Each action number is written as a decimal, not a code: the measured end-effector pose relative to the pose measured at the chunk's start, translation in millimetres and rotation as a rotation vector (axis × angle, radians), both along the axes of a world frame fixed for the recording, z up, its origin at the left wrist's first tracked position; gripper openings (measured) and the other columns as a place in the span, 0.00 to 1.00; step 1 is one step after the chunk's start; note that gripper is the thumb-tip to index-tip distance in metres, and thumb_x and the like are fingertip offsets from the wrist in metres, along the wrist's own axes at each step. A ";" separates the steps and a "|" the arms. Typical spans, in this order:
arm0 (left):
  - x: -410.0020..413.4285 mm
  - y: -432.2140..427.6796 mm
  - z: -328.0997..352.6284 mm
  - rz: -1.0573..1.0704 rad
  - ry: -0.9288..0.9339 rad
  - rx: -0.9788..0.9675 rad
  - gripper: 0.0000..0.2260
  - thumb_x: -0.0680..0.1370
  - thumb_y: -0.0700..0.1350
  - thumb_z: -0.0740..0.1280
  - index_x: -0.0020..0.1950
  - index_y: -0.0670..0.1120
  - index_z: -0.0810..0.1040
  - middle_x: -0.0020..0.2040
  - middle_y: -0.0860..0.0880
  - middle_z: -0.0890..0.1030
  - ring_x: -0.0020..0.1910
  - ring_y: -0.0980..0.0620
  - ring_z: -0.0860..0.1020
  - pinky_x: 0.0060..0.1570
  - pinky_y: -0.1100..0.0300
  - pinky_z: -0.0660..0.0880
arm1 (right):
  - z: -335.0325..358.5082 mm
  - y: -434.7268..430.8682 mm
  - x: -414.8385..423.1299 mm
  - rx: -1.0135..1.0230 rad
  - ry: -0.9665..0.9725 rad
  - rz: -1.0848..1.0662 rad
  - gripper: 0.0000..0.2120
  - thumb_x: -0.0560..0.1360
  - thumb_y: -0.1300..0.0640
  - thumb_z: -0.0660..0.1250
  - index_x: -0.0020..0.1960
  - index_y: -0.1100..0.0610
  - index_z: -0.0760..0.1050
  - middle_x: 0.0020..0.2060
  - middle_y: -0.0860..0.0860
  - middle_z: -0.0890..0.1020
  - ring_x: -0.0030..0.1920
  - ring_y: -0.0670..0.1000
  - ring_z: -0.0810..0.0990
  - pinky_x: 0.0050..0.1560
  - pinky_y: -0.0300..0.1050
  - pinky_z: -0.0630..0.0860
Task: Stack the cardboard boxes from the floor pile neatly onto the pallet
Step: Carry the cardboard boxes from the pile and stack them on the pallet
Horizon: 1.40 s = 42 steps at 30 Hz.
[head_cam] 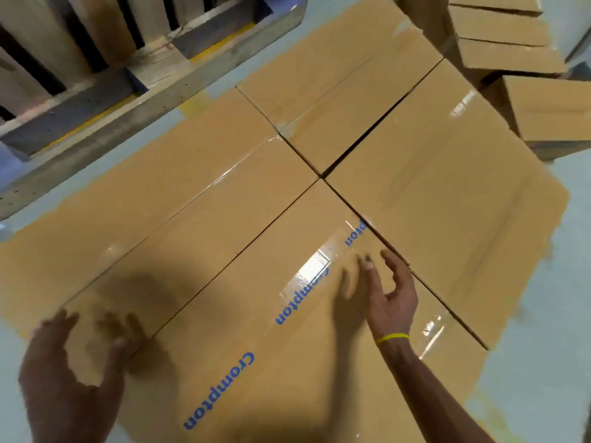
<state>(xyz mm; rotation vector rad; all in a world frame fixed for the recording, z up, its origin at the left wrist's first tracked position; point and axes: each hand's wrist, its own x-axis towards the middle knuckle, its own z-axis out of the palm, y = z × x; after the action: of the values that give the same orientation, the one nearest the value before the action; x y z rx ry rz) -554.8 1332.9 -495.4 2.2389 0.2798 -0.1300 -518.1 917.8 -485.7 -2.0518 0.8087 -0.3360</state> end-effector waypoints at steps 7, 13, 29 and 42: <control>-15.3 -103.7 5.3 -0.627 -0.145 0.145 0.33 0.81 0.61 0.61 0.64 0.31 0.79 0.67 0.38 0.77 0.74 0.46 0.71 0.78 0.61 0.61 | 13.6 -81.0 -218.7 0.268 0.147 -0.925 0.16 0.82 0.58 0.64 0.69 0.59 0.75 0.64 0.54 0.79 0.67 0.53 0.75 0.65 0.46 0.68; -93.5 -141.5 -11.4 -0.670 -0.124 0.282 0.43 0.79 0.68 0.60 0.67 0.27 0.75 0.71 0.31 0.74 0.78 0.42 0.66 0.80 0.51 0.59 | -32.0 -141.0 -275.8 0.840 0.147 -0.916 0.23 0.85 0.45 0.54 0.74 0.55 0.70 0.66 0.49 0.78 0.72 0.53 0.72 0.67 0.52 0.68; -64.9 -366.7 -51.4 -0.926 -0.052 0.683 0.43 0.78 0.73 0.50 0.86 0.51 0.48 0.86 0.44 0.42 0.84 0.39 0.41 0.79 0.36 0.43 | -80.4 -145.0 -285.5 1.014 0.051 -0.500 0.44 0.73 0.26 0.59 0.80 0.50 0.61 0.76 0.41 0.64 0.74 0.35 0.62 0.73 0.31 0.59; -72.9 -373.3 -63.9 -0.888 -0.108 0.703 0.41 0.79 0.71 0.50 0.86 0.50 0.47 0.86 0.43 0.45 0.84 0.38 0.43 0.79 0.38 0.41 | -93.7 -135.0 -282.4 1.043 -0.070 -0.538 0.44 0.71 0.23 0.55 0.81 0.42 0.55 0.79 0.39 0.61 0.77 0.38 0.59 0.79 0.46 0.54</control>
<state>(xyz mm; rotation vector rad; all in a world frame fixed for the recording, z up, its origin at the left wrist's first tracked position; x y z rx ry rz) -627.7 959.7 -559.3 2.8916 -0.8762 -0.4274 -800.5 782.8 -579.4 -0.8396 1.1640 -0.1997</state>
